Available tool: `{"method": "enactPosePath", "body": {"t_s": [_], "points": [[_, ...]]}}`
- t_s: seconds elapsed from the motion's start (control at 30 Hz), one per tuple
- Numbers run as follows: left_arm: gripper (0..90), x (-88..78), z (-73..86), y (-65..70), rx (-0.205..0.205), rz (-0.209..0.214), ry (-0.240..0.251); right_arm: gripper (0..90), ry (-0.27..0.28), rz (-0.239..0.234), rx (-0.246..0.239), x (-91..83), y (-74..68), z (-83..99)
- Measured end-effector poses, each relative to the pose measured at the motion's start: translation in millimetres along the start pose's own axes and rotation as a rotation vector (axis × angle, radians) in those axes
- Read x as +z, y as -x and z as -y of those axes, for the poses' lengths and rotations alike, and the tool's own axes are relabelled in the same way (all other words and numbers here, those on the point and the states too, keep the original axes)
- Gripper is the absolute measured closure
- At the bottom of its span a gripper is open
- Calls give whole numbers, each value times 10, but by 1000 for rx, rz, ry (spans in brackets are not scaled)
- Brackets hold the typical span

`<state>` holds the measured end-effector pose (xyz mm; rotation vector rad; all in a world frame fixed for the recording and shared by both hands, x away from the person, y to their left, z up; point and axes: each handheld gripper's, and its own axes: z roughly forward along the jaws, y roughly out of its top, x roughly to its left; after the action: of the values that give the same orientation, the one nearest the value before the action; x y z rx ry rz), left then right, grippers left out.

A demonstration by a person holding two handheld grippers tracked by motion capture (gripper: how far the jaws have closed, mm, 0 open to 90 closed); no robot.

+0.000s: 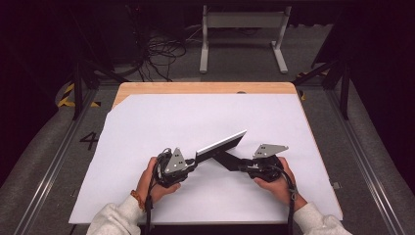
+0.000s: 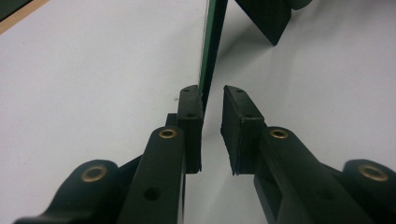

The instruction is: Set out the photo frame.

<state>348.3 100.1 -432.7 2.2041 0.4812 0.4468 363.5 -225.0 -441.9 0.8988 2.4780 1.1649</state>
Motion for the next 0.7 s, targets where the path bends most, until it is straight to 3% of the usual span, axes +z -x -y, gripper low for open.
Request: {"method": "enactPosePath", "body": {"t_s": [0.7], "points": [[776,18,-56,118,34,27,-4,669,4,69,25,60,129,-59]]}}
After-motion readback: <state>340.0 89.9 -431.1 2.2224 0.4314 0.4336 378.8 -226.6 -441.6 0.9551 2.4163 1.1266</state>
